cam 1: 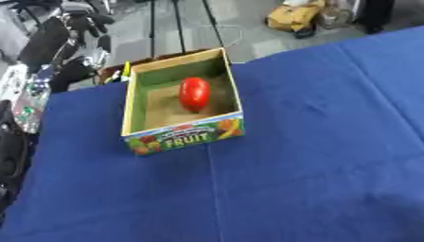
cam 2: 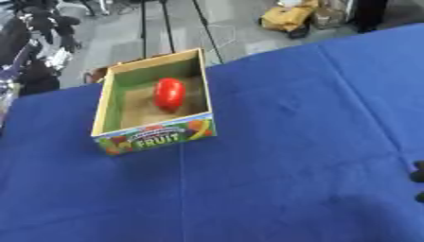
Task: Pick up objects on the table and place them in the box.
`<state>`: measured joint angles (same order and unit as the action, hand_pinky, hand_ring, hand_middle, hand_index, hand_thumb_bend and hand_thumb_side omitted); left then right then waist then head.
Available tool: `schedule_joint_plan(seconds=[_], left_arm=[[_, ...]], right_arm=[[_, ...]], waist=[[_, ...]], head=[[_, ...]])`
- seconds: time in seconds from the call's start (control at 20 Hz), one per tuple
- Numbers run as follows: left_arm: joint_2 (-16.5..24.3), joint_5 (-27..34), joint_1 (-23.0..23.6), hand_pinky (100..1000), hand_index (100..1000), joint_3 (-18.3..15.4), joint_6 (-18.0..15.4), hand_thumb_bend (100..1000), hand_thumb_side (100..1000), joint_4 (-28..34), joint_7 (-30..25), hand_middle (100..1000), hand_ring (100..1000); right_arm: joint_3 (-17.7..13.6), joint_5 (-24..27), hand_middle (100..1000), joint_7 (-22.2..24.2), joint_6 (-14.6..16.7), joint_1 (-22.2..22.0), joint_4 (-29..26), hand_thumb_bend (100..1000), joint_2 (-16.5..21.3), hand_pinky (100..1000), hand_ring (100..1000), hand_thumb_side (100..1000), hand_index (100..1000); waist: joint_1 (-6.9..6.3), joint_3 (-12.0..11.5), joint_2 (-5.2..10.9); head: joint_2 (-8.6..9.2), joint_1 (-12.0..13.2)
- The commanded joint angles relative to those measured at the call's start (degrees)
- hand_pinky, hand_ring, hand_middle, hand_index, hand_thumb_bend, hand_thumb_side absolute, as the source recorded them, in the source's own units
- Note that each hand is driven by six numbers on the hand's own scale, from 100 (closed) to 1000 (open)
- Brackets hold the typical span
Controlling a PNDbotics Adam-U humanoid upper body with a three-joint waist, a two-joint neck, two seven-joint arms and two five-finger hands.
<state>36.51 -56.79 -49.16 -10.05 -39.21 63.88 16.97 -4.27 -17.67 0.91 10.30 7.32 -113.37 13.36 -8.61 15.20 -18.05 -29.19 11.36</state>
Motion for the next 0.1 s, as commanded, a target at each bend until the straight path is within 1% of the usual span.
schedule_joint_plan(seconds=[0.05, 0.1], left_arm=[[0.2, 2.7, 1.9, 351, 808, 1.7, -0.2, 168, 1000, 4.8, 2.6, 542, 522], [-0.3, 3.4, 3.1, 351, 808, 2.3, 0.0, 169, 1000, 6.0, 3.4, 542, 522]], right_arm=[[-0.6, 2.3, 579, -0.8, 0.2, -0.1, -1.2, 117, 1.6, 487, 653, 942, 740], [-0.7, 3.0, 580, -1.0, 0.2, -0.2, -1.2, 116, 1.8, 487, 653, 942, 740]], waist=[[1.21, -1.1, 1.77], [1.61, -1.7, 2.04]], head=[[-1.23, -0.4], [-1.57, -0.3]])
